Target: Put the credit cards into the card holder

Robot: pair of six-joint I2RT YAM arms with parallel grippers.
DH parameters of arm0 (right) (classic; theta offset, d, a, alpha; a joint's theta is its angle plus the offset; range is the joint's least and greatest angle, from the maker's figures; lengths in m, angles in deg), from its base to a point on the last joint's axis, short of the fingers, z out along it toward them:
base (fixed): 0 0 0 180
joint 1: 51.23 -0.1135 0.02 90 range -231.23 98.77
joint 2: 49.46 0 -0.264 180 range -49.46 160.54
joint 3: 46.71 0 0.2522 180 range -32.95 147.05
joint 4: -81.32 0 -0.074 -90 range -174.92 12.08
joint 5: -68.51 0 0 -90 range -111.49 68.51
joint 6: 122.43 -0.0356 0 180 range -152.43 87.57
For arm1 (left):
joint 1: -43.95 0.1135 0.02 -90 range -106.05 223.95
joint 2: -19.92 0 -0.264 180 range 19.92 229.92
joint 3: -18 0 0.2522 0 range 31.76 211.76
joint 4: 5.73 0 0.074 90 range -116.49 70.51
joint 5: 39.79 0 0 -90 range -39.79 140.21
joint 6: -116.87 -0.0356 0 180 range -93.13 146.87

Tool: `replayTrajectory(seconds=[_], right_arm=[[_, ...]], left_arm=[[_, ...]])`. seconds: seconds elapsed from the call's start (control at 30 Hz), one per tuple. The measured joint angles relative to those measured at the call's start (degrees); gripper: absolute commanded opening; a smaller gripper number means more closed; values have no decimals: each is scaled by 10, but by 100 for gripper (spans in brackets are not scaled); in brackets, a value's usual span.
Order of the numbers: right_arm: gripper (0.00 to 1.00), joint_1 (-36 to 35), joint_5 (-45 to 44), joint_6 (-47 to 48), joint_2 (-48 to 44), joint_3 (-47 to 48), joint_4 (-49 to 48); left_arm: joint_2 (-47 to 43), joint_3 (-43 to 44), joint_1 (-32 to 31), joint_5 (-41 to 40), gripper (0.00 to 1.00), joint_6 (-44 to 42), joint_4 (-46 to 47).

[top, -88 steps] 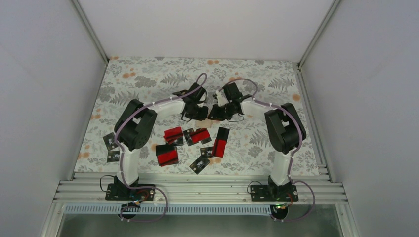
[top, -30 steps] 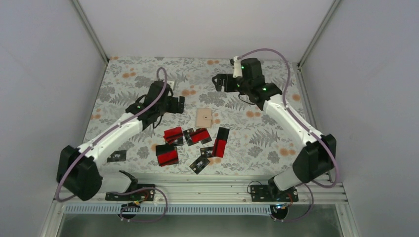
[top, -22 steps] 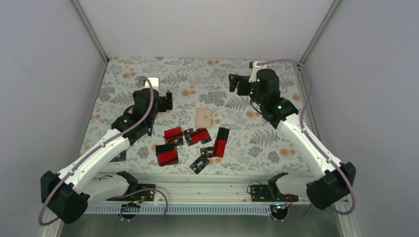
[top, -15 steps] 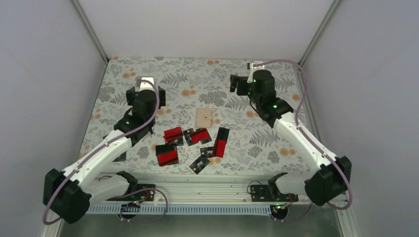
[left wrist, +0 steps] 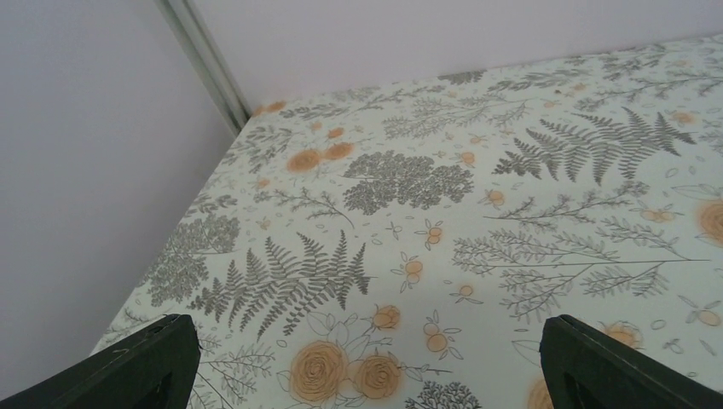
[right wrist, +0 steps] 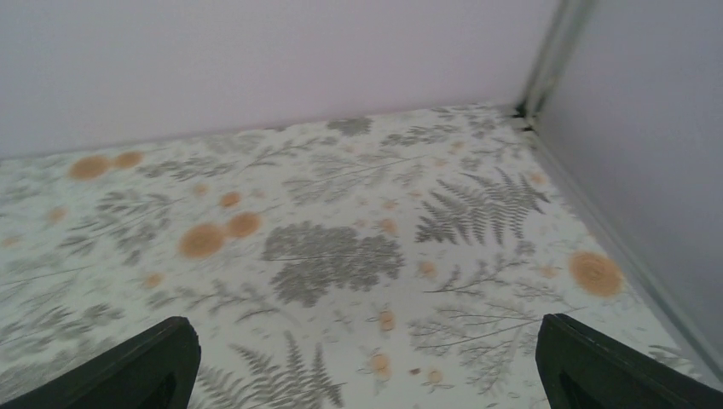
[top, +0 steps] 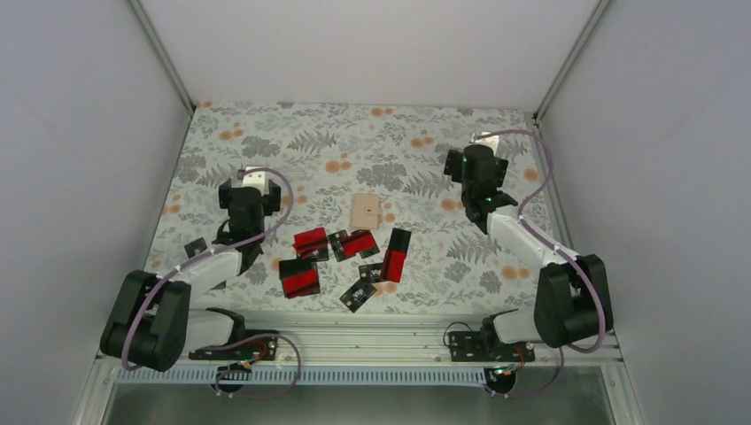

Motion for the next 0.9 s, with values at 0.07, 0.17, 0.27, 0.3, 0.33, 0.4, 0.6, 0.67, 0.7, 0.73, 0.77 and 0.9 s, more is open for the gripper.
replayTrajectory(seconds=[0.07,0.17,0.27,0.3,0.33,0.4,0.6,0.67,0.7,0.73,0.77,0.9], right_arm=[[100,23,-6,0,10,-18,-35],[100,66,5,5,26,-55,-69],[100,108,34,13,49,-94,-106],[100,116,40,14,56,-102,-116],[100,126,48,15,64,-113,-132],[100,139,64,22,79,-135,-172],[100,163,131,39,96,-208,-307],[100,165,150,49,97,-219,-347],[100,165,161,54,98,-223,-365],[100,166,171,59,98,-225,-381],[100,166,184,65,99,-227,-395],[100,166,224,84,99,-234,-431]], left_arm=[[17,-18,12,10,100,-7,45],[45,-37,34,31,100,-15,114],[78,-49,67,56,100,-16,178],[92,-53,80,66,100,-16,202],[106,-57,93,77,100,-15,222],[125,-64,116,103,100,-15,247],[172,-76,149,161,100,-12,325],[174,-77,152,173,100,-12,335],[174,-77,153,176,100,-12,338],[174,-77,153,181,100,-12,343],[174,-77,153,184,100,-12,347],[174,-81,153,196,100,-12,368]])
